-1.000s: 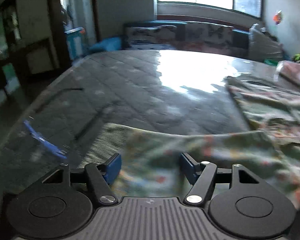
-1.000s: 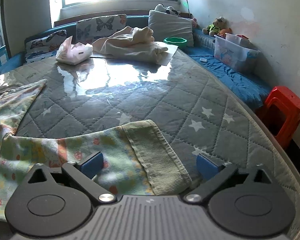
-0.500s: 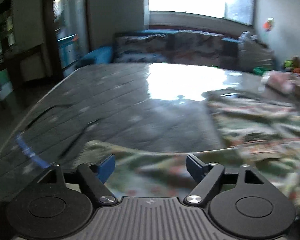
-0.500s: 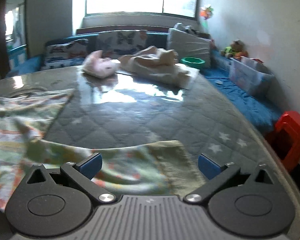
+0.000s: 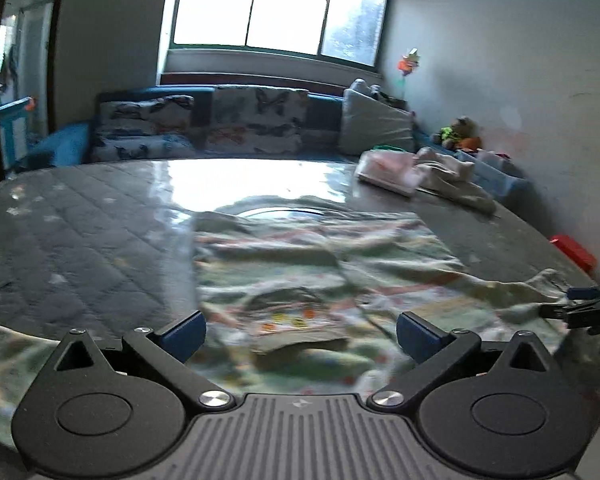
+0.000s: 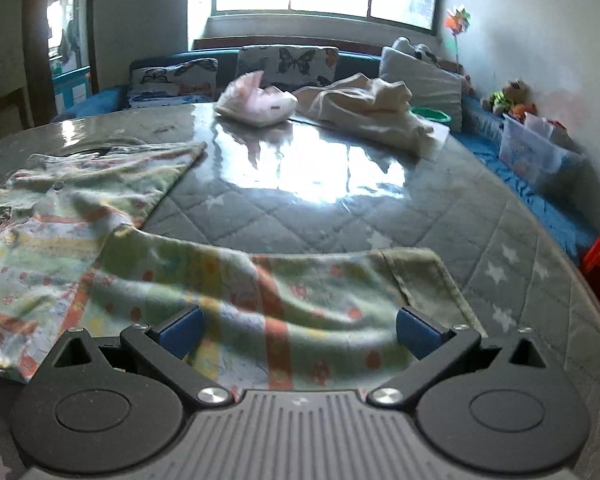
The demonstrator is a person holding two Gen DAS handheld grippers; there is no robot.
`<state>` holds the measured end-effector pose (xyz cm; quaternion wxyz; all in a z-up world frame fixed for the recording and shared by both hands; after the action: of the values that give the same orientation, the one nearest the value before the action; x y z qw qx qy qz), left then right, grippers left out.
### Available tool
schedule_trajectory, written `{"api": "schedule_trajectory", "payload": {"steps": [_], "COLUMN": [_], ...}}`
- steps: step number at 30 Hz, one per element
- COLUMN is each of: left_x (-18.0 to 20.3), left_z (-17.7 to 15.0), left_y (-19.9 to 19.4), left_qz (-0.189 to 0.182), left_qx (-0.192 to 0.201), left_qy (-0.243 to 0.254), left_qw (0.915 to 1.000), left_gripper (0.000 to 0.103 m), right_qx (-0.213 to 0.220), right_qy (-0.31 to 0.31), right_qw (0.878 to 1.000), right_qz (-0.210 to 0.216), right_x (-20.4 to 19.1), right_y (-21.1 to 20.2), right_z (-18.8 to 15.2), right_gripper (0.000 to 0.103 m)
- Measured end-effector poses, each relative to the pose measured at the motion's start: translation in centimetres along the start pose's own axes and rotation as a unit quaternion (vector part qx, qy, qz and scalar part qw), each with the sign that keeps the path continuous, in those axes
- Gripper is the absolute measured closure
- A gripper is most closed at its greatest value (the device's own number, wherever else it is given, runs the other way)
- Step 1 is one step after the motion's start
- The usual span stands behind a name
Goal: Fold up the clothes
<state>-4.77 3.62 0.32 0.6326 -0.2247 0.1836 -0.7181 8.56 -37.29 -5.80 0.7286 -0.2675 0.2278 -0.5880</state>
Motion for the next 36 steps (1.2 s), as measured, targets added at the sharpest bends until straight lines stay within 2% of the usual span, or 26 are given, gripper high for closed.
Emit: {"api": "schedule_trajectory", "payload": {"steps": [3,12,15,20,24,28,36], "left_x": [1.1,2.9,3.6,5.2,6.3,6.8,7.5], "left_z": [0.2,0.8,1.0,1.1,1.1,1.1,1.0], "left_y": [0.8,2.6,3.1,3.7,4.2,4.5,4.7], "left_qz": [-0.004,-0.02,-0.009,-0.012,-0.008,-0.015,-0.014], "left_qx": [-0.003,-0.024,-0.03,-0.035,-0.045,-0.048,-0.051], "left_qy": [-0.003,-0.031,-0.028,-0.012,0.005,0.013,0.026], "left_qw": [1.0,0.999,0.9991,0.9992,0.9989,0.9987,0.9983], "left_gripper": [0.0,0.0,0.0,0.0,0.0,0.0,0.0], "right_qx": [0.006,0.017,0.018,0.01,0.016,0.034,0.014], "right_qy": [0.023,0.025,0.026,0.022,0.048,0.062,0.104], "right_qw": [1.0,0.999,0.999,1.0,0.999,0.997,0.993], "right_qz": [0.01,0.014,0.016,0.018,0.019,-0.007,-0.05], "right_x": [0.7,0.7,0.8,0.7,1.5,3.1,7.1], "right_y": [0.0,-0.1,-0.1,-0.1,-0.8,-1.8,-1.4], "right_z": [-0.4,-0.7,-0.7,-0.5,-0.2,0.0,0.0], "right_gripper": [0.0,0.0,0.0,0.0,0.001,0.005,0.023]}}
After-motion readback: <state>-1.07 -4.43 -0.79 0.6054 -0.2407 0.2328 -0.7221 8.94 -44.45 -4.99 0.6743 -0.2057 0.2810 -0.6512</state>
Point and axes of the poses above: each gripper's, at about its wrist camera, not at the fingertips, and y roughly the way its jaws point, x to its right, z to its top, the point moved 1 cm from there along y, roughly the way its jaws point, and after that the axes turned 4 degrees about y, right-handed, at the moved point
